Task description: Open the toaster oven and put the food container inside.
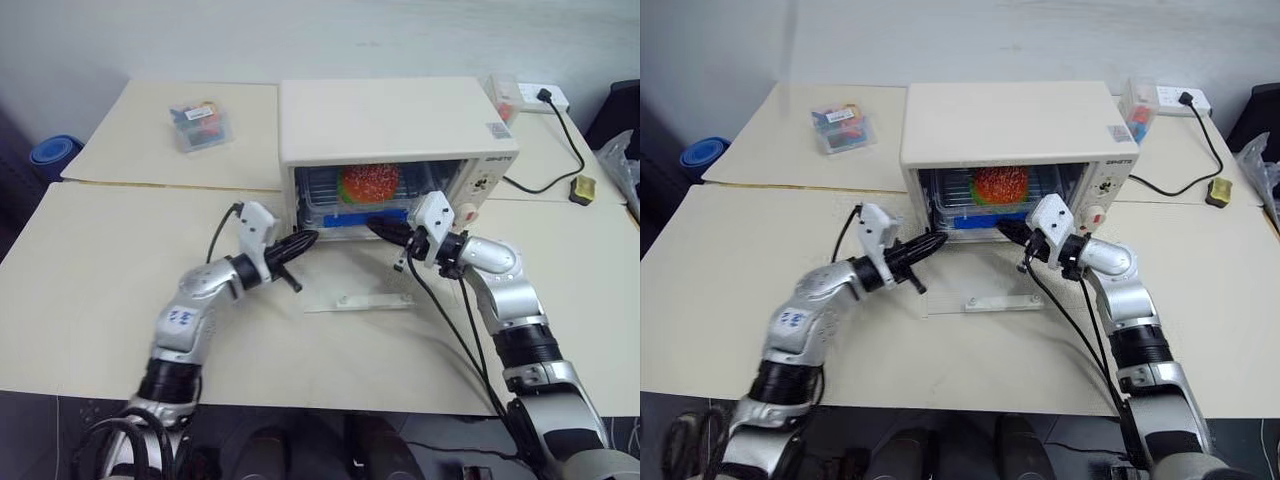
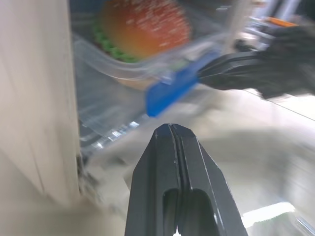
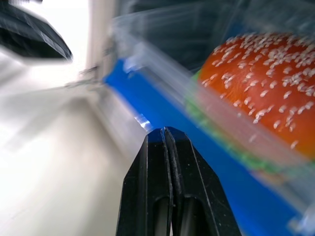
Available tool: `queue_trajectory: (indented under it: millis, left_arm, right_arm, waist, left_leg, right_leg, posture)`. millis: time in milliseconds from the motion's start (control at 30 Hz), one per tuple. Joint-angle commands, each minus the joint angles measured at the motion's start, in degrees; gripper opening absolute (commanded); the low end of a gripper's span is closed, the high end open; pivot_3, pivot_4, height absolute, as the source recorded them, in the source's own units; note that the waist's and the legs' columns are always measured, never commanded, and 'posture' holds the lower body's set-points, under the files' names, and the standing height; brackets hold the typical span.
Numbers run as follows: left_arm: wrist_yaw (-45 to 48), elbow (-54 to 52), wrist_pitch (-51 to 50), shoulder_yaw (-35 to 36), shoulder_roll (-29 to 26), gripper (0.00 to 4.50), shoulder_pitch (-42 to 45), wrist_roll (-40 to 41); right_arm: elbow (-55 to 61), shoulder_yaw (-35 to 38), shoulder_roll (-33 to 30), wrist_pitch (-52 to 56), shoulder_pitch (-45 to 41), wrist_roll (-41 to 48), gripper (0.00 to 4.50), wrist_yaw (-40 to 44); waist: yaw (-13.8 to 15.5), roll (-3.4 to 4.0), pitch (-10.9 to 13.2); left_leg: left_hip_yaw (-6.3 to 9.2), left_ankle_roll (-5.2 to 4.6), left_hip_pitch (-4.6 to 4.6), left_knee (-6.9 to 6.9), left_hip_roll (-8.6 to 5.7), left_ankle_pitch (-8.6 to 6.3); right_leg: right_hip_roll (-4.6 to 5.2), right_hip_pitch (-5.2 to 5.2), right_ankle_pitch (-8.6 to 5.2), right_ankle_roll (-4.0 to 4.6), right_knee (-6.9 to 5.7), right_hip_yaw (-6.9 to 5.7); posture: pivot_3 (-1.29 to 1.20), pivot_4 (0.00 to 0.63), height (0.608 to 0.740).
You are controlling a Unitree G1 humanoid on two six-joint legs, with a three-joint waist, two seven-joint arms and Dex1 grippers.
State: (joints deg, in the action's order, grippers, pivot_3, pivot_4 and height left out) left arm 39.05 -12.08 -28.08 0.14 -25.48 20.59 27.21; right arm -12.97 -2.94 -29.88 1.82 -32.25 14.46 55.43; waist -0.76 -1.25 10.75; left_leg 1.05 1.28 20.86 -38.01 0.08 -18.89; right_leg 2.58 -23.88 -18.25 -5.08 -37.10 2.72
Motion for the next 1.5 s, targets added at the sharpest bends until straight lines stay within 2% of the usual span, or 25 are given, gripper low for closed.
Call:
queue_trajectory:
  millis: [33,100,200,333,433,600,833,933,1100,1200,1333,1433,1500]
  left_arm:
    - [10.41,-9.46,-0.88,7.4,-8.42,0.83,-6.54,7.56]
    - [17.26,-11.39,3.1,11.11,-13.31,1.44,-11.53,8.71]
    - [27.66,-11.63,7.89,17.17,-17.47,2.36,-17.86,12.55]
    - [33.65,-9.75,8.09,20.33,-21.36,3.57,-22.1,14.17]
    - [34.82,-8.18,9.28,20.35,-22.04,4.46,-22.44,13.39]
    - [32.03,-6.65,9.94,19.94,-20.21,4.49,-19.73,13.42]
    - [27.01,-7.69,6.2,21.29,-18.58,4.49,-17.68,17.29]
    - [21.72,-7.65,4.14,23.31,-16.56,4.49,-15.81,20.42]
    - [17.41,-7.54,3.33,24.48,-15.14,4.49,-15.43,21.05]
    - [13.4,-5.7,5.1,24.46,-14.4,4.49,-14.76,17.22]
    - [12.42,-4.27,8.06,23.21,-14.64,4.49,-15.54,12.29]
    - [14.72,-2.57,11.64,23.54,-15.18,4.5,-18.34,8.97]
    - [15.76,-1.29,14.16,24.07,-16.02,4.5,-21.2,6.17]
  right_arm:
    - [7.1,6.44,-7.81,3.69,3.95,5.87,0.0,6.41]
    - [5.99,9.05,-12.45,1.97,6.86,6.69,0.0,9.96]
    - [-1.66,12.85,-17.04,-3.21,9.12,6.7,0.0,14.17]
    - [-15.28,12.33,-20.44,-14.93,9.84,2.48,0.0,20.64]
    - [-22.88,11.27,-20.14,-20.04,9.01,1.02,0.0,23.47]
    - [-25.79,9.01,-15.59,-23.0,7.53,1.23,0.0,26.13]
    - [-18.47,11.08,-10.09,-18.37,8.5,7.35,0.0,25.61]
    - [-11.21,13.82,-7.79,-12.57,9.9,11.95,0.0,20.31]
    - [-3.26,17.23,-5.32,-4.45,9.83,17.3,0.0,12.42]
    - [0.84,19.39,-3.1,1.45,6.53,21.74,0.0,6.51]
    - [1.75,20.12,-2.61,5.47,2.85,23.48,0.0,3.43]
    - [3.33,18.47,-4.14,5.07,3.05,22.25,0.6,7.29]
    - [4.28,16.75,-5.55,1.39,4.68,19.47,1.19,11.71]
  waist:
    - [0.02,0.01,0.0]
    - [0.05,0.01,0.01]
    - [0.13,0.02,0.01]
    - [0.02,0.08,0.05]
    - [-0.28,0.1,0.06]
    - [-1.52,0.12,0.07]
    - [-1.72,0.13,0.08]
    - [-1.38,0.13,0.08]
    - [-1.08,0.14,0.08]
    - [-1.1,0.14,0.08]
    - [-0.94,0.14,0.08]
    - [-0.89,0.14,0.08]
    - [-0.89,0.14,0.08]
  left_leg:
    - [0.03,-0.01,0.16,-0.02,0.0,-0.01]
    - [0.05,-0.05,0.32,-0.05,-0.03,-0.03]
    - [0.02,-0.27,0.25,-0.06,-0.05,-0.13]
    - [0.0,-0.53,-0.39,0.01,-0.05,-0.27]
    - [-0.05,-0.58,-0.56,0.06,-0.05,-0.3]
    - [-0.09,-0.57,-0.55,0.06,0.0,-0.3]
    - [-0.08,-0.5,-0.53,0.06,0.05,-0.3]
    - [-0.04,-0.48,-0.51,0.05,0.06,-0.31]
    - [-0.04,-0.43,-0.49,0.05,0.05,-0.31]
    - [-0.05,-0.42,-0.48,0.04,0.05,-0.3]
    - [-0.03,-0.4,-0.47,0.05,0.05,-0.29]
    - [-0.04,-0.41,-0.43,0.07,0.04,-0.31]
    - [-0.05,-0.46,-0.34,0.1,0.05,-0.33]
  right_leg:
    - [0.02,-0.11,0.0,0.0,0.04,-0.02]
    - [0.07,-0.21,0.0,0.0,0.18,-0.05]
    - [0.1,-0.15,-0.01,0.02,0.32,-0.06]
    - [0.12,0.46,-0.04,0.1,0.36,-0.09]
    - [0.12,0.58,-0.06,0.13,0.35,-0.06]
    - [0.06,0.48,-0.06,0.12,0.19,0.0]
    - [0.04,0.41,-0.06,0.12,0.13,0.01]
    - [0.05,0.4,-0.06,0.12,0.14,-0.01]
    - [0.05,0.37,-0.06,0.12,0.13,-0.01]
    - [0.05,0.36,-0.05,0.12,0.12,0.01]
    - [0.04,0.33,-0.06,0.12,0.13,-0.02]
    - [0.04,0.31,-0.06,0.12,0.21,-0.02]
    - [0.05,0.26,-0.06,0.12,0.27,-0.01]
  posture:
    - [0.0,0.15,0.74]
    - [0.0,0.15,0.74]
    - [0.0,0.15,0.74]
    - [0.0,0.15,0.74]
    - [0.0,0.15,0.74]
    - [0.0,0.15,0.74]
    - [0.0,0.15,0.74]
    - [0.0,0.15,0.74]
    - [0.0,0.15,0.74]
    - [0.0,0.15,0.74]
    - [0.0,0.15,0.74]
    - [0.0,0.15,0.74]
    - [0.0,0.15,0.74]
